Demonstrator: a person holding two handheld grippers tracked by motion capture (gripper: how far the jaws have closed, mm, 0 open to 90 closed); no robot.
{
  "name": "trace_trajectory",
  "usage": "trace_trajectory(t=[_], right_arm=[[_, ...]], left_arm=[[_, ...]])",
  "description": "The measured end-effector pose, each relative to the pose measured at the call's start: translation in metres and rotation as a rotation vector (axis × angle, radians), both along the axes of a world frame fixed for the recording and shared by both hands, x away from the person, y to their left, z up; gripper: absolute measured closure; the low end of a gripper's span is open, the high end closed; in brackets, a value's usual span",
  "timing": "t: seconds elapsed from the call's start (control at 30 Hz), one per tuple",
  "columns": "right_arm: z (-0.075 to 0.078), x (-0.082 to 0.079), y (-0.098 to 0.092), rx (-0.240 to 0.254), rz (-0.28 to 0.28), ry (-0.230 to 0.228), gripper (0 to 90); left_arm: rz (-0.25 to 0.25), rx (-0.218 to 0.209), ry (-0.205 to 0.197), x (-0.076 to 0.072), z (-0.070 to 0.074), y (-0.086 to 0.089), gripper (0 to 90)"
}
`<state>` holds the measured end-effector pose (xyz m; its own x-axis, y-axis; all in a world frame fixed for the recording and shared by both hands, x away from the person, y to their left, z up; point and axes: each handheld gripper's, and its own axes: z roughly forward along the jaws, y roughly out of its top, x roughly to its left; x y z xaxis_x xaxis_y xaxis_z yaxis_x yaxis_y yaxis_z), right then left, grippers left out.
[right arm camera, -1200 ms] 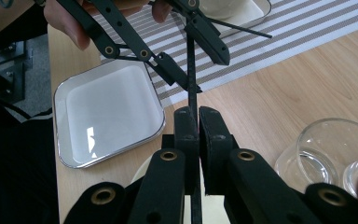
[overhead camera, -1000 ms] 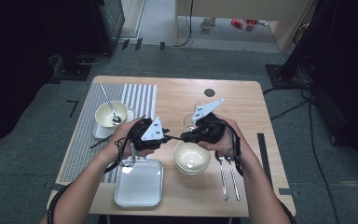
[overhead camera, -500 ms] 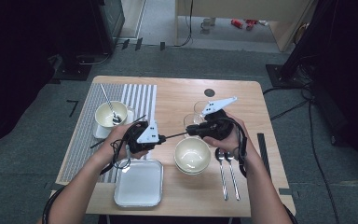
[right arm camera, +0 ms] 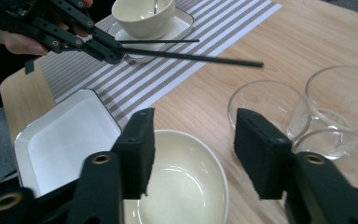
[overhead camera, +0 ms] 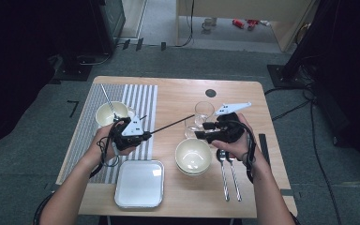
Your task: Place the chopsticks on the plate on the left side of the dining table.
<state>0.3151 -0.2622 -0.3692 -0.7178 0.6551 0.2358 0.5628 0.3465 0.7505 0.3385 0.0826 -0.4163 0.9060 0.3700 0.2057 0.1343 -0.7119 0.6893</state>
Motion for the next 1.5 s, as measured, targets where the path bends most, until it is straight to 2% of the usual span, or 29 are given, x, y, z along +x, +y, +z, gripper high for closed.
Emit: trace_trajectory(t=[0.1, 0.23, 0.4, 0.83, 1.13, 1.33, 1.5], right_arm=[[-0.001, -0.003, -0.003, 0.009, 0.007, 0.006, 37.2], [-0.003, -0.005, -0.005, 0.001, -0.013, 0.007, 30.9], [-0.008, -0.008, -0.014, 0.022, -0.067, 0.012, 26.8], [-0.024, -0.013, -0.036, 0.026, -0.133, 0.028, 27.3], [-0.037, -0.019, -0.053, 0.024, -0.170, 0.049, 29.4], [-0.045, -0.023, -0.062, 0.050, -0.188, 0.056, 30.6], [-0.050, -0.026, -0.068, 0.048, -0.206, 0.059, 32.3]], left_arm=[[0.026, -0.005, 0.010, 0.002, -0.003, 0.009, 86.9], [0.064, -0.013, 0.022, 0.005, -0.007, 0.021, 86.9], [0.095, 0.000, 0.043, 0.008, -0.014, 0.034, 86.9], [0.161, 0.004, 0.075, 0.012, -0.024, 0.058, 86.9], [0.196, 0.048, 0.092, 0.015, -0.031, 0.069, 86.8], [0.224, 0.070, 0.112, 0.018, -0.040, 0.077, 86.8], [0.250, 0.075, 0.126, 0.019, -0.046, 0.085, 86.8]])
